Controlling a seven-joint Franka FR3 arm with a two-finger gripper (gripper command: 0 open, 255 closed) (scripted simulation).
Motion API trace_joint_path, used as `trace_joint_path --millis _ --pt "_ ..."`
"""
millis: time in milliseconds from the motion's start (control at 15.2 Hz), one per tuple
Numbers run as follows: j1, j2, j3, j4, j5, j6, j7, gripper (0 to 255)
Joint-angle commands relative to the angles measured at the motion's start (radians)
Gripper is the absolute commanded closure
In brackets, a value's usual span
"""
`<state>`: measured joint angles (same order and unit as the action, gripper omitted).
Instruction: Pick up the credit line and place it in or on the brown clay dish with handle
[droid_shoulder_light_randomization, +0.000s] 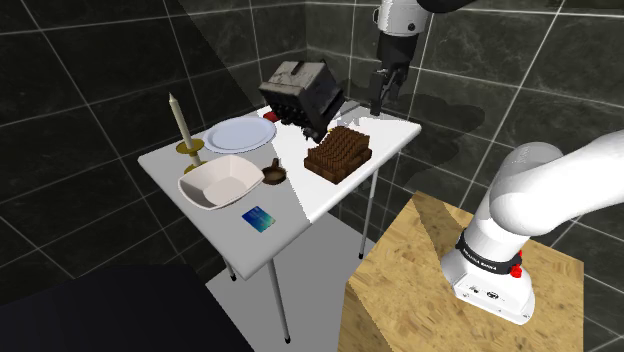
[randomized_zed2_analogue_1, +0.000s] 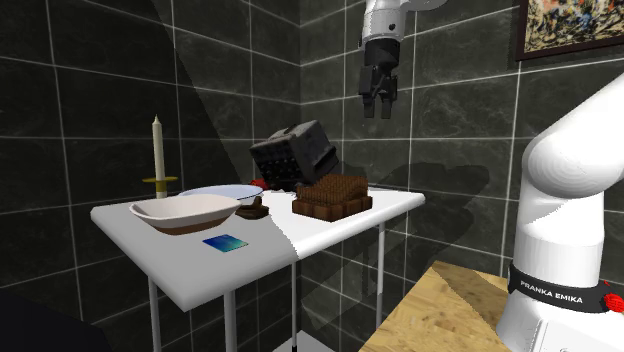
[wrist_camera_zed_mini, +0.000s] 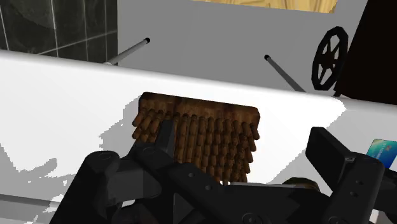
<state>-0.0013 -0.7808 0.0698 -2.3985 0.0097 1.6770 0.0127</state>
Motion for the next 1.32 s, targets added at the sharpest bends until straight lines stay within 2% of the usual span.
trace_joint_path --millis 0,660,1254 --pt "0.000 0.000 0.000 0.000 0.000 0.000 0.000 0" --pt "0.048 0.247 0.172 0.025 0.105 0.161 0.206 0" --pt "0.074 0.547 0.310 0.148 0.125 0.291 0.395 0"
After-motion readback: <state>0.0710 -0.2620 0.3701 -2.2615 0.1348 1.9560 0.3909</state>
